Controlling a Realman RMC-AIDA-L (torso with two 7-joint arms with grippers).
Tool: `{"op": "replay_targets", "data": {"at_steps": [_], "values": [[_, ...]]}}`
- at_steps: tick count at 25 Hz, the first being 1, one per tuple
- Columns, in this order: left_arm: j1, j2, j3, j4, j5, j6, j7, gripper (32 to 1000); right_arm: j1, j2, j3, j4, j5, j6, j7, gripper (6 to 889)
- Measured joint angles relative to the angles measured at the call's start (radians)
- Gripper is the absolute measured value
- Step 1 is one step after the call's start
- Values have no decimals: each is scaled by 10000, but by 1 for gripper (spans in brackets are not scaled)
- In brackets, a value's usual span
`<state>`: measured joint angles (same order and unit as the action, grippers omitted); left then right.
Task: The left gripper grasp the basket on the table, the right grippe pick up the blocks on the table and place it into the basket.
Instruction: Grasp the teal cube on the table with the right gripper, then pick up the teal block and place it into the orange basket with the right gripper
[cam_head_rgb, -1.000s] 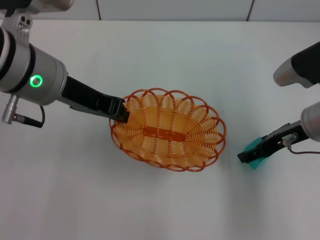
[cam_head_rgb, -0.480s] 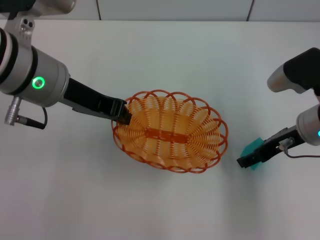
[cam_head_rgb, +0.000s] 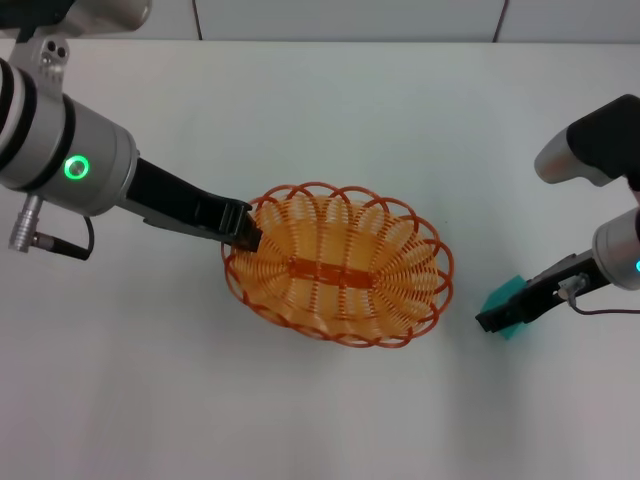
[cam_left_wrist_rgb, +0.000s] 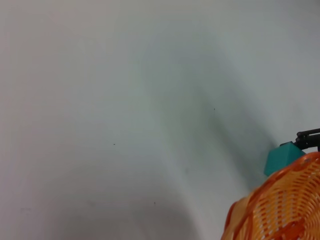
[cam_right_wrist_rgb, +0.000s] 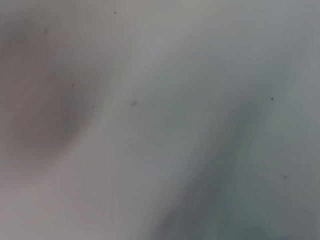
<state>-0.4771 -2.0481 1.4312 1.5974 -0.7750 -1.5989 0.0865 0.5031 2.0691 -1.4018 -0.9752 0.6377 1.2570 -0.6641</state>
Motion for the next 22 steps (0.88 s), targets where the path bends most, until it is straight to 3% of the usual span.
{"op": "replay_targets", "data": {"at_steps": [7,13,22], "values": [[-2,3,-1,-76,-101,20,27,76,-17,-29,154,26,62,-10,14,818],[-6,3,-1,-98,-104,21,36,77,-20,-28,152,16,63,10,15,568],[-15,3,-1,-96,-119,22,54,76,-63,-27,151,-85,80,70,14,551]]}}
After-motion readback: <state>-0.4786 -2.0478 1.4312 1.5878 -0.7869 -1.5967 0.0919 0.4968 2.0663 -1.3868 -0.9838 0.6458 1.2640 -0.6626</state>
